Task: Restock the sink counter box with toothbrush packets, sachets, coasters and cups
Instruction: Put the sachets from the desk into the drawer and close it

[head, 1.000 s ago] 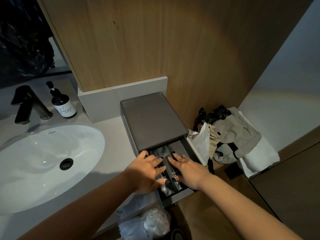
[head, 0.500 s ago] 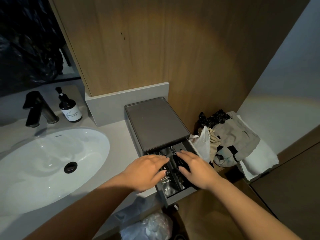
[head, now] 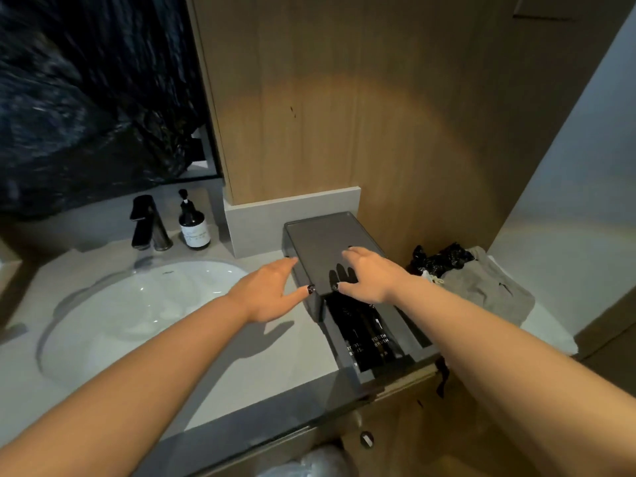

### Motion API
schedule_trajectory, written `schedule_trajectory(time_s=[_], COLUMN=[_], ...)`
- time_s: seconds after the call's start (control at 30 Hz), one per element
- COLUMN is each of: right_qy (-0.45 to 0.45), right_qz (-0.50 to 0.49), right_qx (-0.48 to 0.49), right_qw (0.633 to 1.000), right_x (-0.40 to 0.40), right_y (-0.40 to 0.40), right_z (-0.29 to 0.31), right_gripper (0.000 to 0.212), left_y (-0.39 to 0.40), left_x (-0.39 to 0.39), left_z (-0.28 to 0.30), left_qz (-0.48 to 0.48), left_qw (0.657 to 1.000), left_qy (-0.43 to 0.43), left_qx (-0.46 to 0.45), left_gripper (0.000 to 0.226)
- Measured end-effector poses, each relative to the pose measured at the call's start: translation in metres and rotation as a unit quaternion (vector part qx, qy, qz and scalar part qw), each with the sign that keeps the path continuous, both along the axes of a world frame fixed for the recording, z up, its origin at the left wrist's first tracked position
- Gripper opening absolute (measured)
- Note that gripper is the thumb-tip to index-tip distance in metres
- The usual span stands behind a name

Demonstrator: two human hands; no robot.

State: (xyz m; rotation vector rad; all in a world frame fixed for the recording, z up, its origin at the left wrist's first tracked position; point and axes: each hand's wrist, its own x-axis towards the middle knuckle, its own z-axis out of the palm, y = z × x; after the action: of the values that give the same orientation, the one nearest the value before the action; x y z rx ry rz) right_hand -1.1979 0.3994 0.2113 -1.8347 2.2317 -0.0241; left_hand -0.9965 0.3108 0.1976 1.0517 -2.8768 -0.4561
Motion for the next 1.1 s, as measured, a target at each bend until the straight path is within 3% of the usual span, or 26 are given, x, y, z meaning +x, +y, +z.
schedule_trajectory(time_s=[0.17,0.47,0.8,1.1], right_qy=[0.056,-0.026,-0.057,-0.09], right_qz=[0.059,0.174,0.32,0.355], right_qx=[0.023,-0.031,-0.052,-0.02], right_qw=[0.996,0.984,0.944,0.93], right_x=[0.022,0.118,0.291,0.461], right_y=[-0.019,-0.035,-0.024,-0.051], right_z=[0.027,0.067,0.065,0.043], right_gripper=[0.074,0.081,0.068,0.063], left_y=[0.002,0.058,0.115,0.098], left_x=[0.043,0.133,0.274,0.436], left_z=[0.019,0.059,0.053,0.032], left_qz=[0.134,0.332,0.433,0.486], left_qw=[0.991,0.943,0.9,0.869], left_qy=[-0.002,0.017,0.049,0.074], left_qx=[0.025,-0.007,0.004,0.06], left_gripper=[0.082,0.081,0.076,0.073])
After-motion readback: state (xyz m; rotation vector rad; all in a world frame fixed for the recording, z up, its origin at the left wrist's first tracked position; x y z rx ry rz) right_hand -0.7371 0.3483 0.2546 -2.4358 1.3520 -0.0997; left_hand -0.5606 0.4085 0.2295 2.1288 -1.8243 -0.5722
